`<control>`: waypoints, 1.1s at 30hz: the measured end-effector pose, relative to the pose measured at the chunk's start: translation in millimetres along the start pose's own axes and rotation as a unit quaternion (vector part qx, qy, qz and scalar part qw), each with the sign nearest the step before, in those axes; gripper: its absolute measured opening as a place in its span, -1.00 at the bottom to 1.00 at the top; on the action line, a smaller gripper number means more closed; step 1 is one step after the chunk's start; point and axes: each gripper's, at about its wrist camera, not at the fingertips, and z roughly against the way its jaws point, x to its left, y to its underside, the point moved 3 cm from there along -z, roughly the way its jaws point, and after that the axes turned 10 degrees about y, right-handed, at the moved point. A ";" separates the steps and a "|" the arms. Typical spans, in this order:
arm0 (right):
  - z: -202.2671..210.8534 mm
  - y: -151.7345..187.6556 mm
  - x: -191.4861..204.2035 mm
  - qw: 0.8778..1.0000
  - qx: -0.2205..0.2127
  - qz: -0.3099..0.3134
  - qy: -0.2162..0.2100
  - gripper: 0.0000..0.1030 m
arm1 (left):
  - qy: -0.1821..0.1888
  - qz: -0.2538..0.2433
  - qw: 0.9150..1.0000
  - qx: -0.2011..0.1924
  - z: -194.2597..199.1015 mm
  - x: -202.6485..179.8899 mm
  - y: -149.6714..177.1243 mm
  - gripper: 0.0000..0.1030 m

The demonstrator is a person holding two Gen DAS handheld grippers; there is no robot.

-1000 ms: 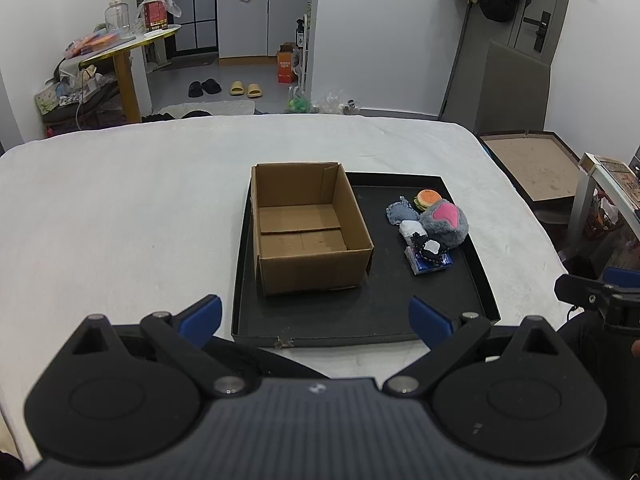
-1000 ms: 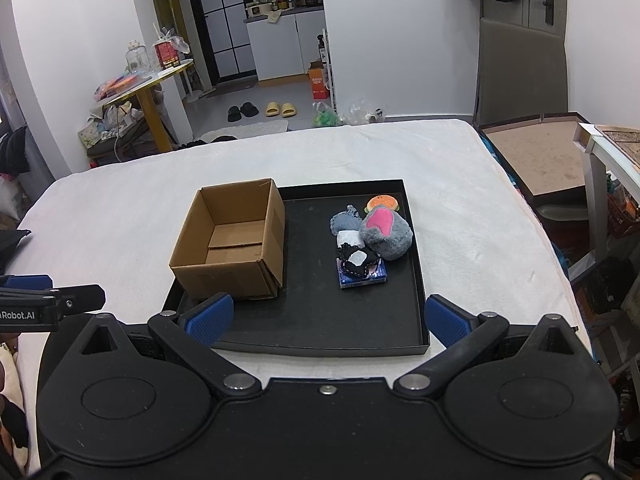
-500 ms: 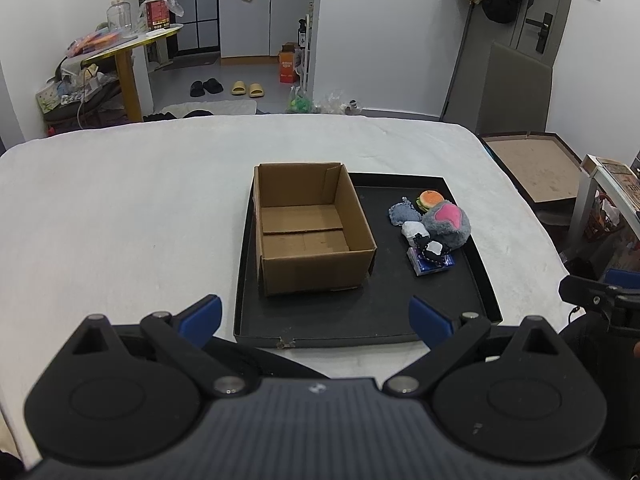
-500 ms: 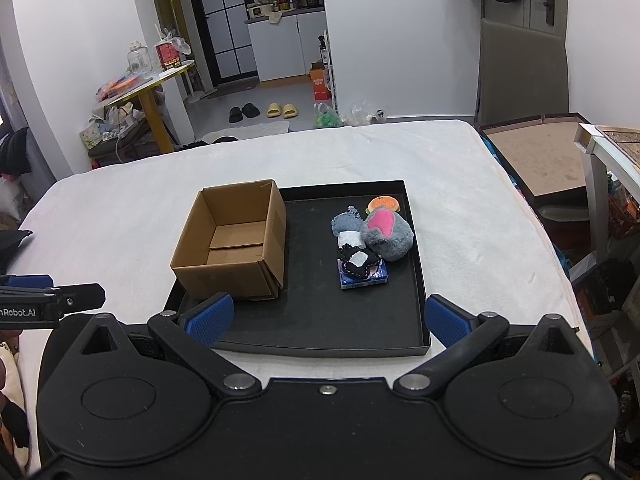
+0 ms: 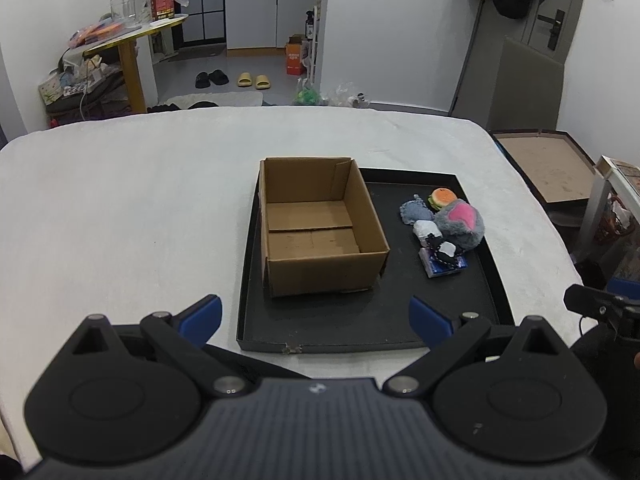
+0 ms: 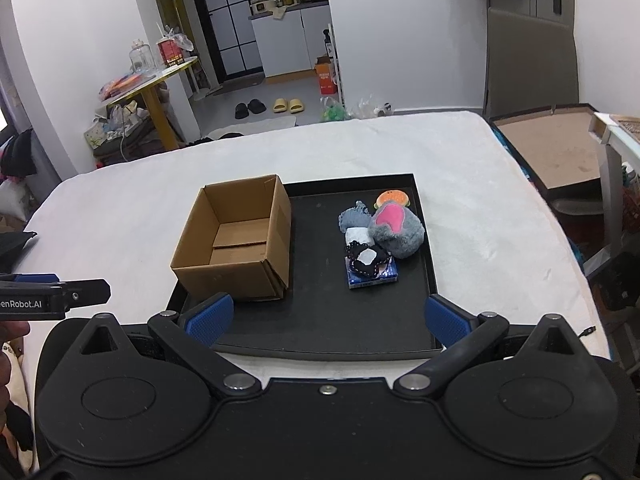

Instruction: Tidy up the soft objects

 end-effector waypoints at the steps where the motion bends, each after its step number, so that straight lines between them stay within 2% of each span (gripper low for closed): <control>1: -2.4 0.2 -0.3 1.000 0.001 -0.001 -0.001 1.00 | 0.000 0.003 1.000 0.001 -2.9 1.9 -1.0 0.92; 15: -44.5 -8.6 -6.3 1.000 0.026 -0.012 -0.005 1.00 | -0.008 0.022 1.000 0.018 -46.8 18.7 -15.5 0.91; 22: -66.2 -13.6 -11.1 0.999 0.036 -0.017 -0.004 0.97 | -0.028 0.053 0.998 0.014 -63.7 36.0 -19.7 0.88; 29: -94.7 -18.7 -19.6 0.998 0.048 -0.039 -0.005 0.72 | -0.046 0.072 0.996 0.007 -80.5 51.4 -23.9 0.87; 33: -112.4 -19.3 -22.0 0.997 0.057 -0.053 -0.008 0.53 | -0.047 0.077 0.996 0.016 -94.4 56.5 -26.4 0.75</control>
